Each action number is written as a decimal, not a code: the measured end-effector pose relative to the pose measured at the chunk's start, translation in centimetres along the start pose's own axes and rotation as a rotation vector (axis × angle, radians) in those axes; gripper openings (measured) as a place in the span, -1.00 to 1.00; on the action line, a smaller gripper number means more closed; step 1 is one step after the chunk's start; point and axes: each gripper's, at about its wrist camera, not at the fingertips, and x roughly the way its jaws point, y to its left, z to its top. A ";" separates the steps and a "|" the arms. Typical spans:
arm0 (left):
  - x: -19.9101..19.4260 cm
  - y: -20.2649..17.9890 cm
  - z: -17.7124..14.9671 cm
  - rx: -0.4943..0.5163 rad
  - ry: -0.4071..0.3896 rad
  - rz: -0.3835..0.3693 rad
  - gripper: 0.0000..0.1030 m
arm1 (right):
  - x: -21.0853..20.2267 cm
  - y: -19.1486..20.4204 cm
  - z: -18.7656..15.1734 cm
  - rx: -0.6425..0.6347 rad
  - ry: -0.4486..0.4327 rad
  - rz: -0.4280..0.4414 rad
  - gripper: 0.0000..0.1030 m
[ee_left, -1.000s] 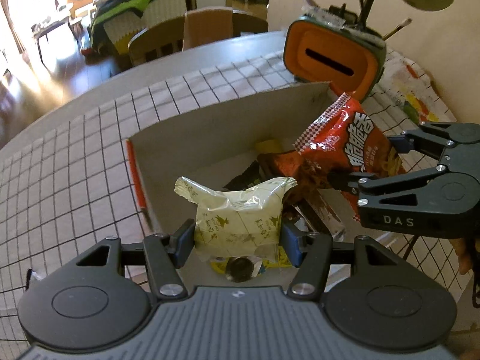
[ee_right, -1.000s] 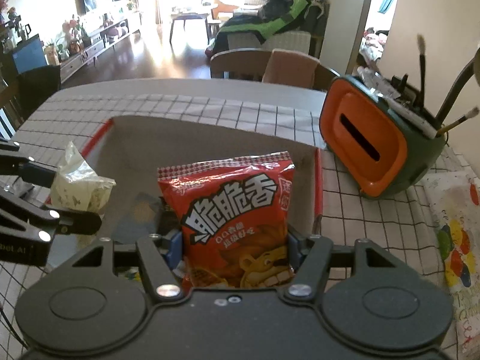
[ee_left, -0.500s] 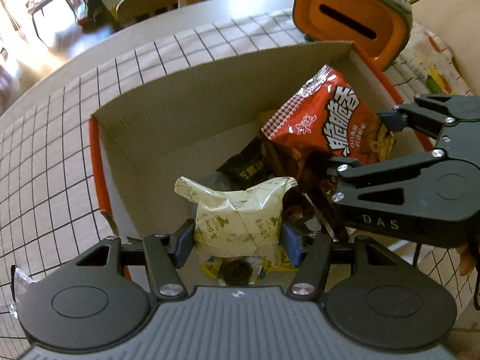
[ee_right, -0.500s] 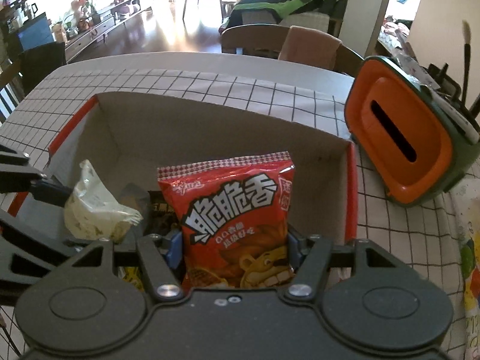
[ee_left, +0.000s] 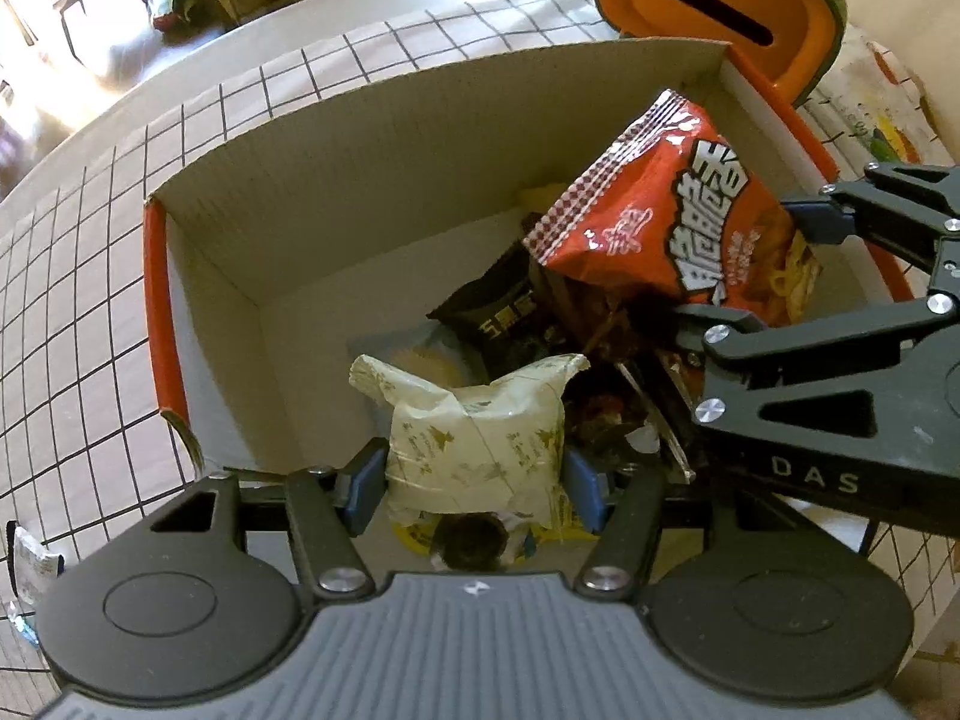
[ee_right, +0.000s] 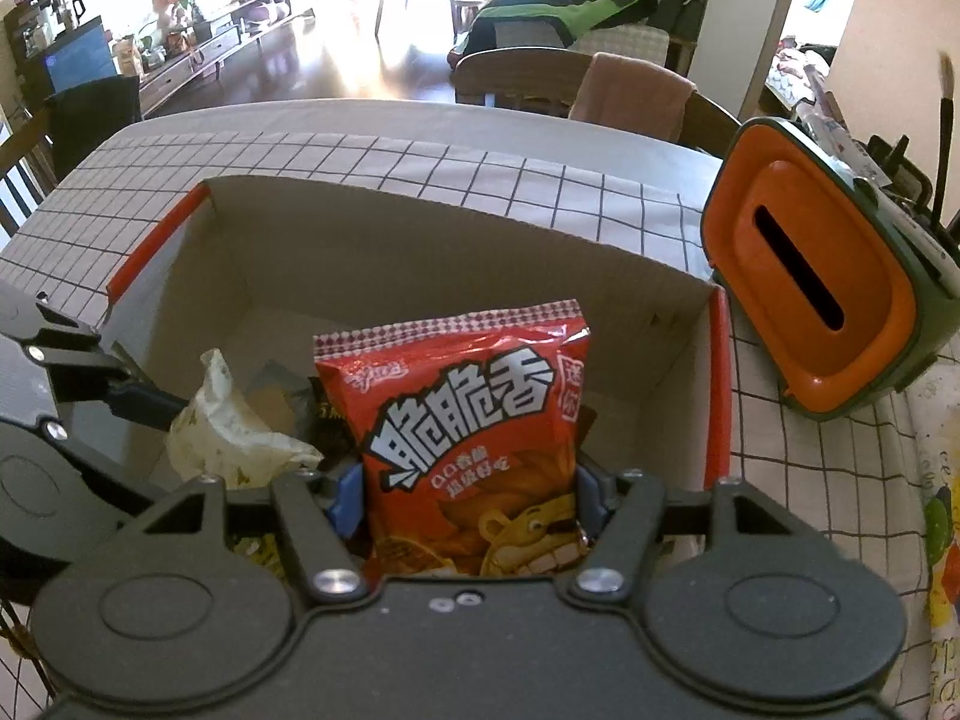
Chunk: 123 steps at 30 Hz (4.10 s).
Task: Organize snacks
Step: 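Open the left gripper dropping the cream bag while the right drops the chip bag, then move both empty grippers back to the white packet and blue candy, then grasp the blue candy with the left gripper while the right grasps the white packet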
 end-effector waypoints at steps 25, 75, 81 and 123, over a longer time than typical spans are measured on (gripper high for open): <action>-7.6 1.7 -4.4 -0.012 -0.228 -0.023 0.47 | -6.1 1.8 0.4 0.023 -0.136 0.046 0.69; -9.1 30.2 -22.3 -0.508 -0.264 0.135 0.65 | -0.7 27.1 3.8 -0.260 -0.177 0.266 0.99; -6.8 32.4 -22.3 -0.596 -0.212 0.131 0.65 | 3.7 29.1 4.5 -0.342 -0.096 0.294 0.93; -3.5 33.2 -22.2 -0.608 -0.136 0.112 -0.77 | 10.4 32.3 5.5 -0.334 -0.032 0.292 -0.09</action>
